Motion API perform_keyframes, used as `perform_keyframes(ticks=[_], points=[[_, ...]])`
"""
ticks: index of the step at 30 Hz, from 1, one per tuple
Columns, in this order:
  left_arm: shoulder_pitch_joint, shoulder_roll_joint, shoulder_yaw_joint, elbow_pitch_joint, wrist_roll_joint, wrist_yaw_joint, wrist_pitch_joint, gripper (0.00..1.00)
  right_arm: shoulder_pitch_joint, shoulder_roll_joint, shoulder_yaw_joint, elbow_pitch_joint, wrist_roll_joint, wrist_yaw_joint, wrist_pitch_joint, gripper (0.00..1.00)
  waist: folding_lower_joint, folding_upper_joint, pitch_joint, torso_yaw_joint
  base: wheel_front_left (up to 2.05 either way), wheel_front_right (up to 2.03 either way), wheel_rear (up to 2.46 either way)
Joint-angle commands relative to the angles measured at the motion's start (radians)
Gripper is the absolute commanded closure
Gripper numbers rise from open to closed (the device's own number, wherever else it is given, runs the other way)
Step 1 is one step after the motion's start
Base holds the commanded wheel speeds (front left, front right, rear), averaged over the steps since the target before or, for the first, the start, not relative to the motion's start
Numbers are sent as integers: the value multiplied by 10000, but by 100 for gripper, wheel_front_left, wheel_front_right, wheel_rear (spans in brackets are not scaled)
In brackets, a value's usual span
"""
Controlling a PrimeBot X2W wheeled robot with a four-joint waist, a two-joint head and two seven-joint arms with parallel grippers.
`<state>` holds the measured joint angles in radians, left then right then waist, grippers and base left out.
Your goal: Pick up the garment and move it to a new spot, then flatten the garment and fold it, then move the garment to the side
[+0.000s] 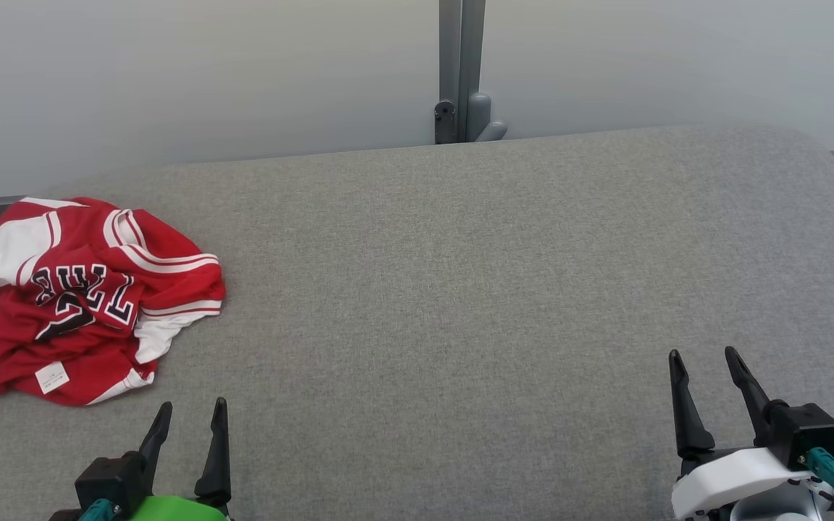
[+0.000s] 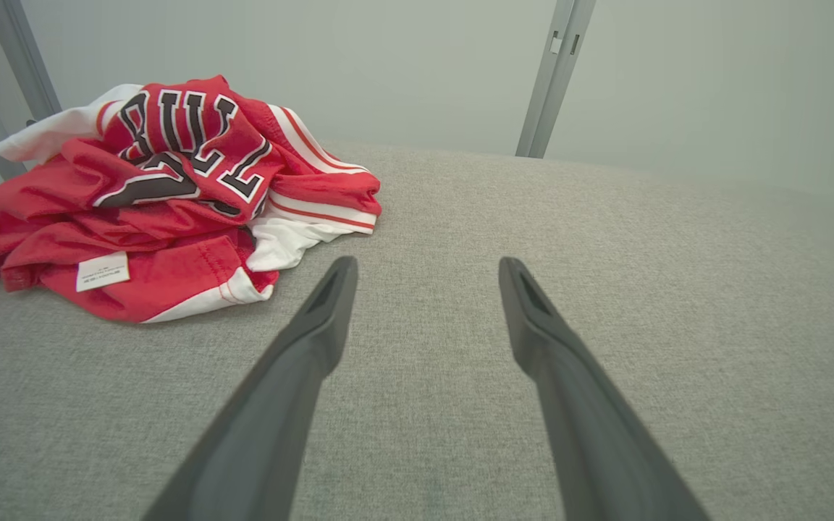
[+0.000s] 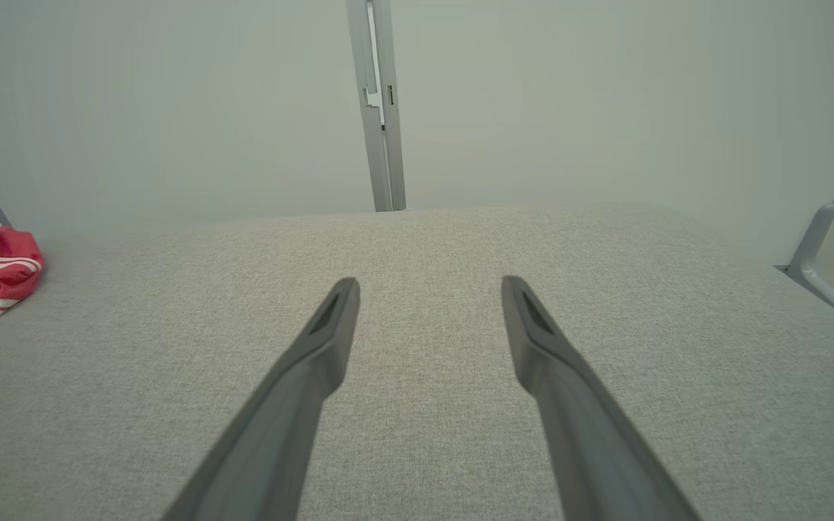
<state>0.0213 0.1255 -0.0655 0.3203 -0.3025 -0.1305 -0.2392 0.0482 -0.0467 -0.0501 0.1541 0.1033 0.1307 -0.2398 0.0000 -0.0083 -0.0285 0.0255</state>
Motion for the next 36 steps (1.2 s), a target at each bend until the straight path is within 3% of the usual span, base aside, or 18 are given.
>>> perform_keyframes(ticks=[1,13,36], points=[[84,58,11,-5,171,-3,-80,0,91,-55,-4,-4,-193,0,-71,0,0,75,0,4,0,0,0],[128,44,83,3,871,-4,-282,0,203,-58,-28,-41,-1063,1,-269,0,0,83,14,-31,0,0,0],[46,86,124,69,822,-4,-268,0,222,-57,-65,20,-882,1,-263,0,0,83,3,24,0,0,0]])
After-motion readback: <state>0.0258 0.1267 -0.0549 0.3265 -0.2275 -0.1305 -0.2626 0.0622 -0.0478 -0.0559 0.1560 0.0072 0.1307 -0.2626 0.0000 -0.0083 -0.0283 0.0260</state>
